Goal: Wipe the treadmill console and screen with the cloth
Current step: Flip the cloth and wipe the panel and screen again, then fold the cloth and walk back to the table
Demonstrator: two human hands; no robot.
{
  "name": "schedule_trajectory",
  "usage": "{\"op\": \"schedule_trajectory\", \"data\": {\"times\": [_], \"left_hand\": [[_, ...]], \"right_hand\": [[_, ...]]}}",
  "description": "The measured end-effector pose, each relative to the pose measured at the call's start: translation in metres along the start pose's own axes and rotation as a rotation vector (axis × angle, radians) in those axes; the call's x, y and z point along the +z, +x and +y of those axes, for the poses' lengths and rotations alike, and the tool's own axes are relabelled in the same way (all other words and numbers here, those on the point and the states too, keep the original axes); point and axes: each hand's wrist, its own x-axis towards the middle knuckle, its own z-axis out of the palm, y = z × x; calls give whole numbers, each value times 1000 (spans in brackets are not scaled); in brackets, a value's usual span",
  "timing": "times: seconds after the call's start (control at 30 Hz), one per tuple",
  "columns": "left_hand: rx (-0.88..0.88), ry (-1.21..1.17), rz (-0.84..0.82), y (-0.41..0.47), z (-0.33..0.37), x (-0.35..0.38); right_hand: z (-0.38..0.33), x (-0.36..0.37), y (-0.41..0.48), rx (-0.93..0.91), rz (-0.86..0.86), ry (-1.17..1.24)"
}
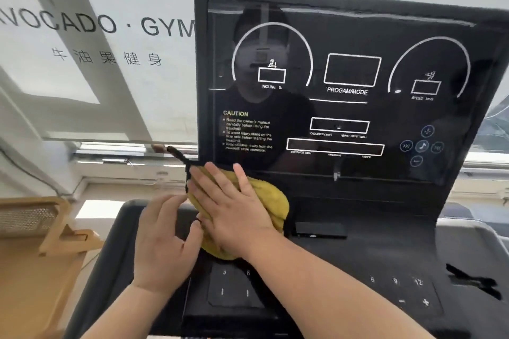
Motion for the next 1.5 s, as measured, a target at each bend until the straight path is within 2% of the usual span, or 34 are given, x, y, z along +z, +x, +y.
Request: {"op": "schedule_trajectory", "data": {"times": [0.13, 0.23, 0.33, 0.47, 0.6, 0.67, 0.73, 0.8, 0.97, 1.03, 1.1, 1.27, 1.4, 1.5], "left_hand": [[-41, 66, -78, -29, -11, -10], [-89, 97, -132, -51, -12, -17], [-146, 107, -159, -75, -12, -24], [-179, 114, -141, -106, -7, -29], [-171, 94, -112, -133, 4, -27], [-152, 139, -153, -139, 6, -22], [-136, 200, -211, -139, 4, -17], [-119, 213, -231, -136, 2, -14], [-50, 33, -205, -138, 5, -17], [-119, -109, -172, -144, 7, -25], [-273, -280, -165, -151, 8, -35], [-497, -608, -112, -162, 10, -60], [-643, -603, -9, -174, -3, -99], [-734, -572, 59, -196, -22, -130]], "right_hand": [[-24, 19, -27, -159, -159, 180], [-38, 21, -43, -147, -209, 356], [-50, 20, -61, -145, -246, 429], [-68, 13, -88, -107, -282, 524], [-70, 4, -106, 73, -159, 905], [-62, 7, -117, 172, -63, 851], [-54, 13, -127, 233, 12, 617], [-51, 18, -135, 292, 13, 456], [-61, 12, -148, 435, 51, 332], [-70, 5, -152, 464, 50, 300], [-75, -1, -159, 461, 85, 314], [-80, -29, -174, 453, 236, 630], [-94, -57, -171, 425, 275, 749], [-112, -70, -157, 440, 239, 982]]}}
